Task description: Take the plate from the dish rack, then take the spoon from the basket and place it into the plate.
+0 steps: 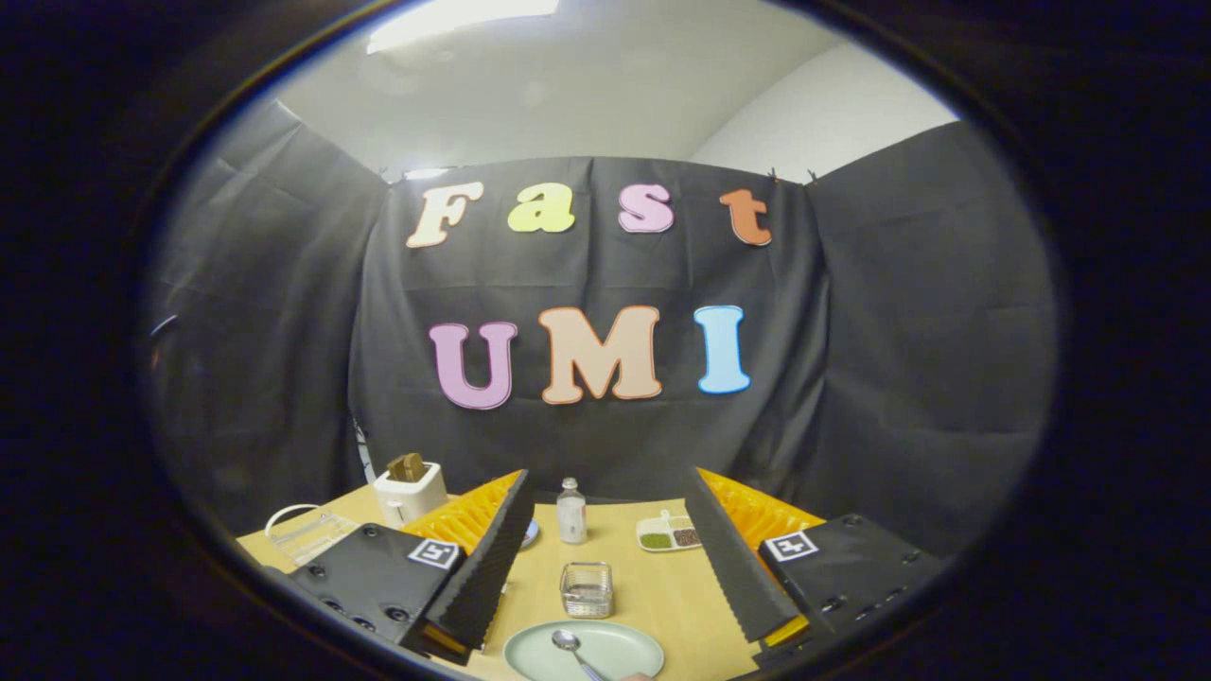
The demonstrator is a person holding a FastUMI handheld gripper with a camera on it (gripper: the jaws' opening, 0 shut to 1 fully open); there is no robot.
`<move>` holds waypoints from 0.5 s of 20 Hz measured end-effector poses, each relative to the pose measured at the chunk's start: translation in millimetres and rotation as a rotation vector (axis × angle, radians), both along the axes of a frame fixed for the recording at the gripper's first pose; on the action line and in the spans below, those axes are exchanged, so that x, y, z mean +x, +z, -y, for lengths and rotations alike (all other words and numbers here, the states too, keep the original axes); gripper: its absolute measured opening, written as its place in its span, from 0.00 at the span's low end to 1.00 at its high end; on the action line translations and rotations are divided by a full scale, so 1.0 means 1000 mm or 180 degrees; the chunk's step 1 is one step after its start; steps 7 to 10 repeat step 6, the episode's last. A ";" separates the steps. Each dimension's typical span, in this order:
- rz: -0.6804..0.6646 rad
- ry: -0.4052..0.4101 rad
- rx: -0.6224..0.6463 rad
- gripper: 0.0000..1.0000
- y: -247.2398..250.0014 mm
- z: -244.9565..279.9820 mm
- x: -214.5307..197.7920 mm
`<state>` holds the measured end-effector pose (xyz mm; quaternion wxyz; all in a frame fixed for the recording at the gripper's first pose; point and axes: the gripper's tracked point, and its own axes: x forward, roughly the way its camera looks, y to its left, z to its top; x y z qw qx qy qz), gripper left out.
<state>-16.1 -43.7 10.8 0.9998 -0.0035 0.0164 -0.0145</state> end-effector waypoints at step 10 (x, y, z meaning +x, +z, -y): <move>-0.0027 -0.0015 0.0013 1.00 -0.001 0.004 -0.006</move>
